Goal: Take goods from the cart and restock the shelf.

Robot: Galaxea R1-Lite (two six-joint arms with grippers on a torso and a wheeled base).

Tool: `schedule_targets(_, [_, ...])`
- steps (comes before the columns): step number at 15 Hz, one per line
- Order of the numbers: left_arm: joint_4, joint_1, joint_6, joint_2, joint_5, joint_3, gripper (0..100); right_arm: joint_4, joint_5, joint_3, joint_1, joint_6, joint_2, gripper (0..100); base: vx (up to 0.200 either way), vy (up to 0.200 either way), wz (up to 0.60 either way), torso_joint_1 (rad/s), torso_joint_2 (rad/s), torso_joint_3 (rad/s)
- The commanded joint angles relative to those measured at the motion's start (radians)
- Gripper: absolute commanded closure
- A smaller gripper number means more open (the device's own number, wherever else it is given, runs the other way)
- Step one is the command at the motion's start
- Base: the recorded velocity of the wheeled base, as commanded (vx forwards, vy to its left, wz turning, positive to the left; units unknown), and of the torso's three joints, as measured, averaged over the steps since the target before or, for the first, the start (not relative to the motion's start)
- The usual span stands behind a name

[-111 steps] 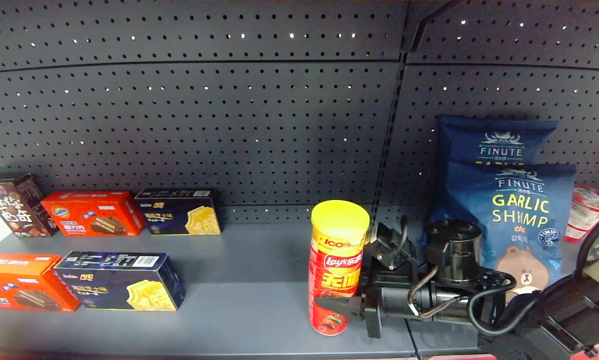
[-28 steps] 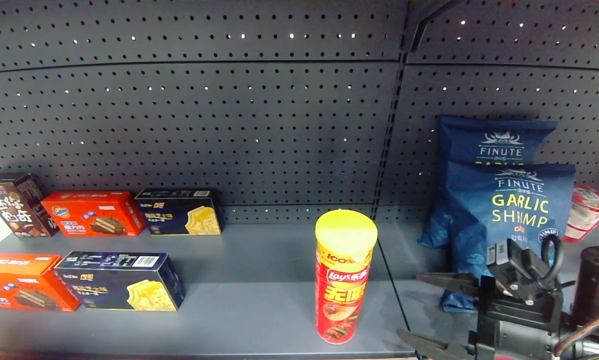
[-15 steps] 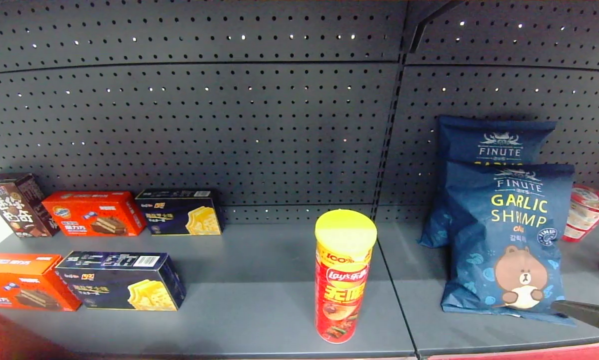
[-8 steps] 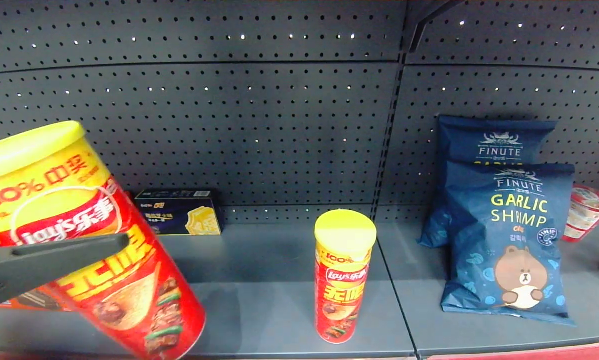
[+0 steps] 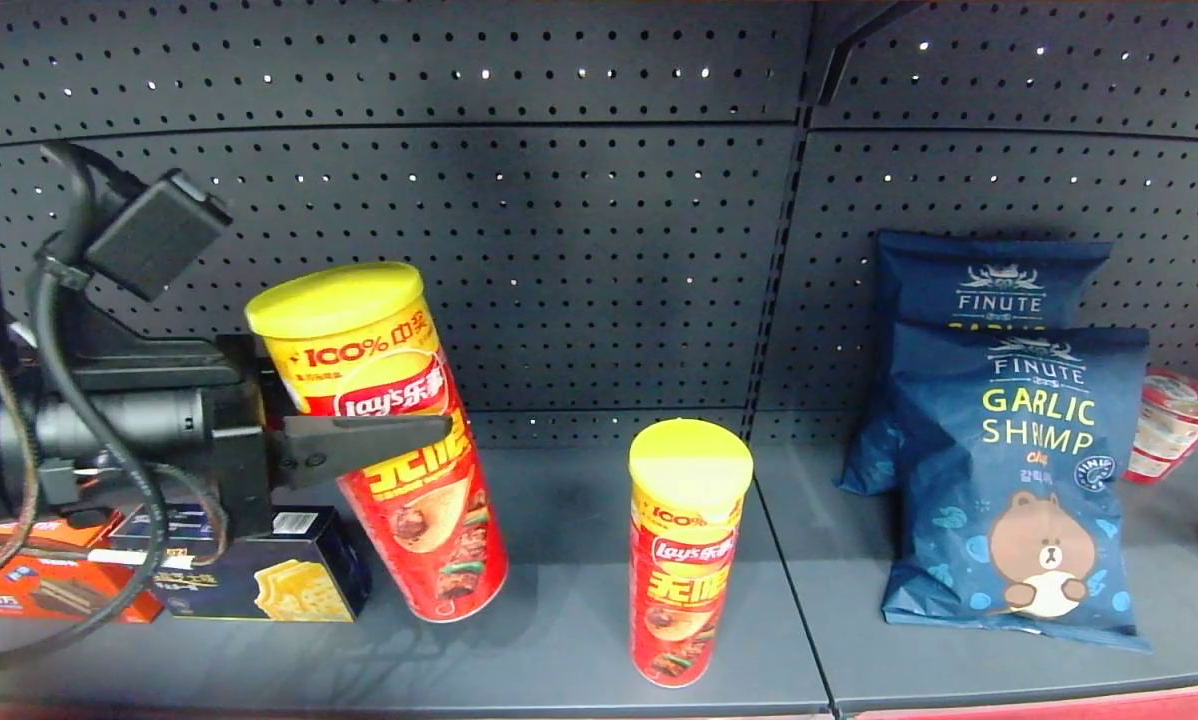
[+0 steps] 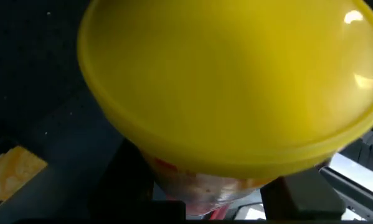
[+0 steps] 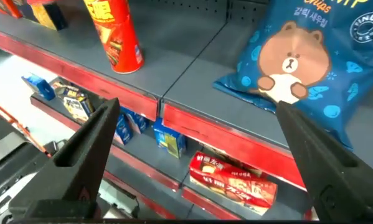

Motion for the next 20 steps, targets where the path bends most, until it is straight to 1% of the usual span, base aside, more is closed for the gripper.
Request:
schedule_targets(1, [-0.006, -0.001, 0.012, 0.138, -0.021, -0.059, 100, -0.002, 0.003, 0.001, -0.001, 0.001, -0.005, 0, 0.0, 0.0, 0.0, 0.0, 0.0, 0.0])
schedule_targets(2, [-0.009, 0.001, 0.017, 0.19, -0.021, -0.102, 100, -0.004, 0.003, -0.001, -0.001, 0.001, -0.005, 0, 0.0, 0.0, 0.0, 0.0, 0.0, 0.0])
schedule_targets(3, [-0.009, 0.001, 0.026, 0.222, -0.021, -0.125, 100, -0.004, 0.003, -0.001, -0.001, 0.001, -0.005, 0, 0.0, 0.0, 0.0, 0.0, 0.0, 0.0])
schedule_targets(4, [-0.009, -0.003, 0.06, 0.285, -0.024, -0.174, 100, -0.006, 0.002, -0.002, -0.001, 0.001, -0.005, 0, 0.0, 0.0, 0.0, 0.0, 0.0, 0.0])
schedule_targets(5, [-0.009, -0.009, 0.077, 0.308, -0.026, -0.194, 100, -0.006, 0.002, -0.002, -0.002, 0.003, -0.005, 0, 0.0, 0.0, 0.0, 0.0, 0.0, 0.0])
schedule_targets(6, [-0.009, -0.03, 0.107, 0.365, -0.038, -0.244, 100, -0.007, 0.003, 0.001, -0.001, 0.003, -0.007, 0, 0.0, 0.0, 0.0, 0.0, 0.0, 0.0])
schedule_targets(7, [-0.009, -0.033, 0.13, 0.406, -0.049, -0.287, 100, -0.007, 0.003, 0.002, -0.001, 0.003, -0.007, 0, 0.0, 0.0, 0.0, 0.0, 0.0, 0.0])
schedule_targets(8, [-0.009, -0.035, 0.146, 0.45, -0.06, -0.332, 100, -0.007, 0.003, 0.002, -0.001, 0.003, -0.007, 0, 0.0, 0.0, 0.0, 0.0, 0.0, 0.0])
schedule_targets(9, [-0.011, -0.036, 0.15, 0.484, -0.078, -0.367, 100, -0.007, 0.003, 0.004, -0.001, 0.003, -0.007, 0, 0.0, 0.0, 0.0, 0.0, 0.0, 0.0])
schedule_targets(10, [-0.011, -0.045, 0.15, 0.526, -0.115, -0.421, 100, -0.007, 0.003, 0.002, -0.001, 0.003, -0.007, 0, 0.0, 0.0, 0.0, 0.0, 0.0, 0.0])
schedule_targets(11, [-0.011, -0.053, 0.15, 0.559, -0.139, -0.461, 100, -0.007, 0.003, 0.002, -0.001, 0.003, -0.007, 0, 0.0, 0.0, 0.0, 0.0, 0.0, 0.0])
schedule_targets(13, [-0.029, -0.072, 0.153, 0.625, -0.159, -0.536, 100, -0.007, 0.003, 0.001, -0.002, 0.003, -0.01, 0, 0.0, 0.0, 0.0, 0.0, 0.0, 0.0])
schedule_targets(14, [-0.052, -0.073, 0.153, 0.653, -0.181, -0.556, 100, -0.007, 0.003, 0.002, -0.002, 0.005, -0.017, 0, 0.0, 0.0, 0.0, 0.0, 0.0, 0.0])
schedule_targets(15, [-0.062, -0.075, 0.153, 0.661, -0.19, -0.559, 100, -0.006, 0.003, 0.002, -0.002, 0.005, -0.019, 0, 0.0, 0.0, 0.0, 0.0, 0.0, 0.0])
schedule_targets(16, [-0.097, -0.082, 0.15, 0.687, -0.227, -0.559, 100, -0.002, 0.003, 0.005, -0.002, 0.005, -0.024, 0, 0.0, 0.0, 0.0, 0.0, 0.0, 0.0])
schedule_targets(17, [-0.106, -0.082, 0.153, 0.701, -0.251, -0.556, 100, -0.002, 0.002, 0.002, -0.004, 0.005, -0.028, 0, 0.0, 0.0, 0.0, 0.0, 0.0, 0.0])
schedule_targets(18, [-0.106, -0.082, 0.153, 0.71, -0.251, -0.559, 100, -0.002, 0.0, 0.002, -0.004, 0.006, -0.028, 0, 0.0, 0.0, 0.0, 0.0, 0.0, 0.0])
schedule_targets(20, [-0.106, -0.082, 0.164, 0.722, -0.251, -0.56, 100, -0.002, 0.0, 0.002, -0.004, 0.005, -0.028, 0, 0.0, 0.0, 0.0, 0.0, 0.0, 0.0])
